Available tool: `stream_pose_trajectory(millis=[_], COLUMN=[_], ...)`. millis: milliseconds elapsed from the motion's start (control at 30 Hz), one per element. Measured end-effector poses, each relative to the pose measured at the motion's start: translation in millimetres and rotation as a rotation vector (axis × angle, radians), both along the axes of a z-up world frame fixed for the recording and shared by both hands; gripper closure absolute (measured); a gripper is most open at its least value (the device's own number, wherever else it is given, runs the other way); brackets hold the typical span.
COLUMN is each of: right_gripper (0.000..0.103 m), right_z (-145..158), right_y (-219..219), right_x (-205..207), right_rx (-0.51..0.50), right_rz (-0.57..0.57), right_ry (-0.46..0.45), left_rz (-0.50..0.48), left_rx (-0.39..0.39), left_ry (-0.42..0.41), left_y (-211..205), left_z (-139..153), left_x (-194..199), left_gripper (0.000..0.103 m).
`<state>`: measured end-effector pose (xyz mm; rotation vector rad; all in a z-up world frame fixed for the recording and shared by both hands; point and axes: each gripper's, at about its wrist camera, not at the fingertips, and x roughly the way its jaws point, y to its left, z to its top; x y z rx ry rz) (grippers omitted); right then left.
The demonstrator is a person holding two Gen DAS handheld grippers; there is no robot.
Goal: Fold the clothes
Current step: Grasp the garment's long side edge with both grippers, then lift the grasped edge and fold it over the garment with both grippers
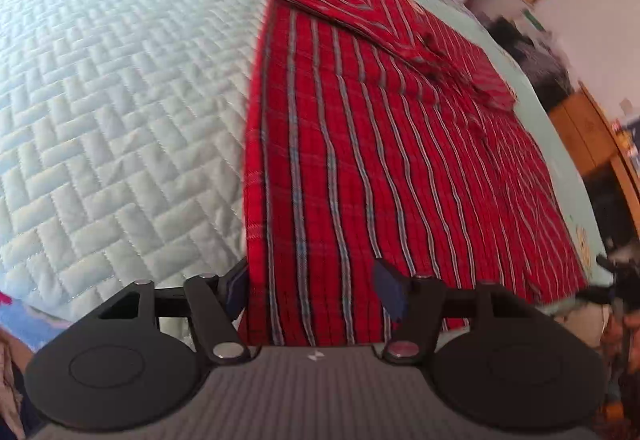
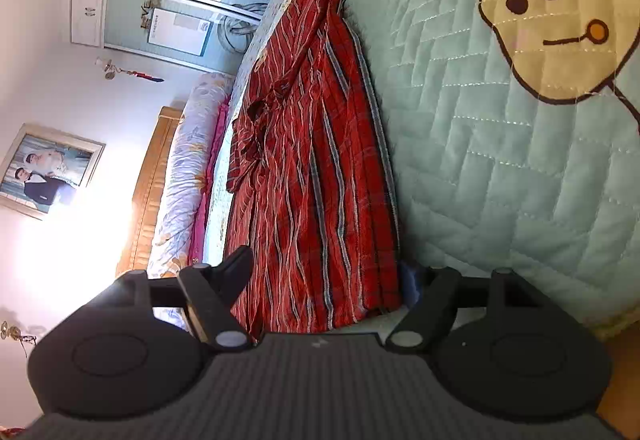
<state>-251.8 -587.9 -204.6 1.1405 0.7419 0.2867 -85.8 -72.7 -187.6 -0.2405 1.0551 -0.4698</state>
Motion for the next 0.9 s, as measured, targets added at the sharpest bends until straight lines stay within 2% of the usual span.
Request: stream_pose_trajectory(millis=[33, 67, 100, 333, 400, 433, 467, 500, 533, 633, 667, 767, 900], right_gripper=[0.032, 0.035, 0.036, 0.036, 0.04, 0.054, 0.076, 0.089, 0.096, 0.096, 0.097, 0.097, 0.098], right_z=[0.1, 0.7, 1.6, 16.1, 15.8, 15.0, 14.1, 13.6, 13.7, 15.2, 16.8, 23.1, 36.1], right_y=[-0.5, -0.7, -0.1, 11.9, 13.6, 14.2, 15.2, 16.0, 16.3, 15.9, 16.1, 14.5, 8.5], right_x=[0.2, 0.5, 1.2, 9.3, 9.7, 9.9, 10.5, 10.6, 10.4, 8.7, 8.3, 6.5, 1.1], right_rx=[-0.005, -0.015, -0.026, -0.131, -0.14, -0.144, -0.154, -0.168, -0.179, -0.189, -0.194, -0.157, -0.027], right_rz=[0.011, 0.02, 0.023, 0.052, 0.057, 0.06, 0.063, 0.065, 0.063, 0.052, 0.048, 0.019, -0.036], right_ry=[-0.002, 0.002, 0.008, 0.039, 0.041, 0.045, 0.056, 0.066, 0.072, 0.07, 0.069, 0.038, -0.067], left_rz=[-0.014, -0.022, -0.027, -0.069, -0.06, -0.047, -0.034, -0.021, -0.017, -0.004, 0.005, 0.061, 0.136], left_rx=[0.006, 0.026, 0.056, 0.225, 0.237, 0.236, 0.233, 0.229, 0.237, 0.247, 0.232, 0.107, -0.061], left_ry=[0.001, 0.003, 0.006, -0.018, -0.026, -0.03, -0.032, -0.034, -0.039, -0.043, -0.04, -0.043, -0.047], left_y=[-1.6, -3.9, -6.8, -29.8, -31.3, -30.9, -31.0, -31.2, -32.5, -35.6, -34.5, -23.0, -7.6], left_z=[0.6, 1.4, 1.5, 8.1, 7.8, 8.4, 9.1, 9.8, 10.5, 13.3, 14.6, 26.8, 43.3], left_x=[0.3, 1.2, 2.1, -0.3, -0.5, -0.9, -1.0, -1.1, -1.9, -2.8, -2.2, 2.4, 8.7], left_gripper=[0.053, 0.077, 0.088, 0.09, 0.098, 0.1, 0.101, 0.101, 0.101, 0.102, 0.102, 0.102, 0.102])
